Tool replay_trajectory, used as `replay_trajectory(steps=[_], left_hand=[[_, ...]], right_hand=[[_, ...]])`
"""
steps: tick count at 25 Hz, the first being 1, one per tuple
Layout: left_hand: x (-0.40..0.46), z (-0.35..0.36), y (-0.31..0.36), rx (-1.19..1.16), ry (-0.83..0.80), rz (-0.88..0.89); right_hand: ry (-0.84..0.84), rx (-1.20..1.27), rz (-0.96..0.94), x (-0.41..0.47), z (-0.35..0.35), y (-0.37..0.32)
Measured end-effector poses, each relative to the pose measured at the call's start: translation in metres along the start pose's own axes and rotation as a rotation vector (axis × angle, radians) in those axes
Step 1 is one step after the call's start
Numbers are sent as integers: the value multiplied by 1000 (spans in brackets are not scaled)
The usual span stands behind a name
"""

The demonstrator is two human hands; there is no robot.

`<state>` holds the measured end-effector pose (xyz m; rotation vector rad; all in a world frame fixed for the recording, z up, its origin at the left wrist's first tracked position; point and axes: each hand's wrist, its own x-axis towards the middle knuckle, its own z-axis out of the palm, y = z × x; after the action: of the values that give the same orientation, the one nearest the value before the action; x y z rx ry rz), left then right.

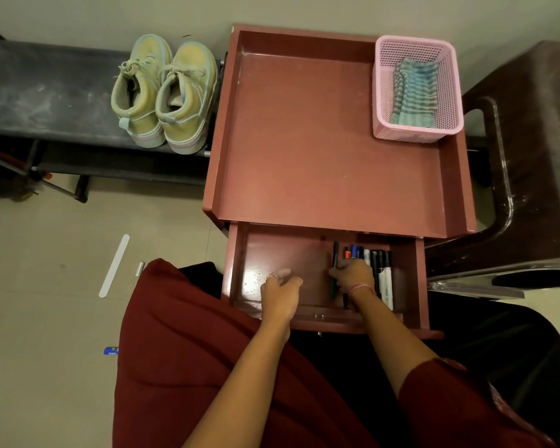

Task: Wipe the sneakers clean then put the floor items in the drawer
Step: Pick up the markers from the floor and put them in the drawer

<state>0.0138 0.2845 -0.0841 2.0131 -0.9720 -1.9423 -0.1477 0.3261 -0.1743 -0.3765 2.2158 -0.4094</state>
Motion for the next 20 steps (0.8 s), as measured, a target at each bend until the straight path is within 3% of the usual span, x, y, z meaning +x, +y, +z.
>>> replay_trajectory(steps=[4, 14, 20], left_hand=[[0, 2, 1, -15, -26, -28], [1, 4, 2, -31, -34, -47], [-1, 3, 1, -31, -39, -47]], right_hand=[[45, -258, 1, 8, 9, 8], [104, -235, 119, 12, 8, 15], [42, -158, 153, 8, 5, 16]])
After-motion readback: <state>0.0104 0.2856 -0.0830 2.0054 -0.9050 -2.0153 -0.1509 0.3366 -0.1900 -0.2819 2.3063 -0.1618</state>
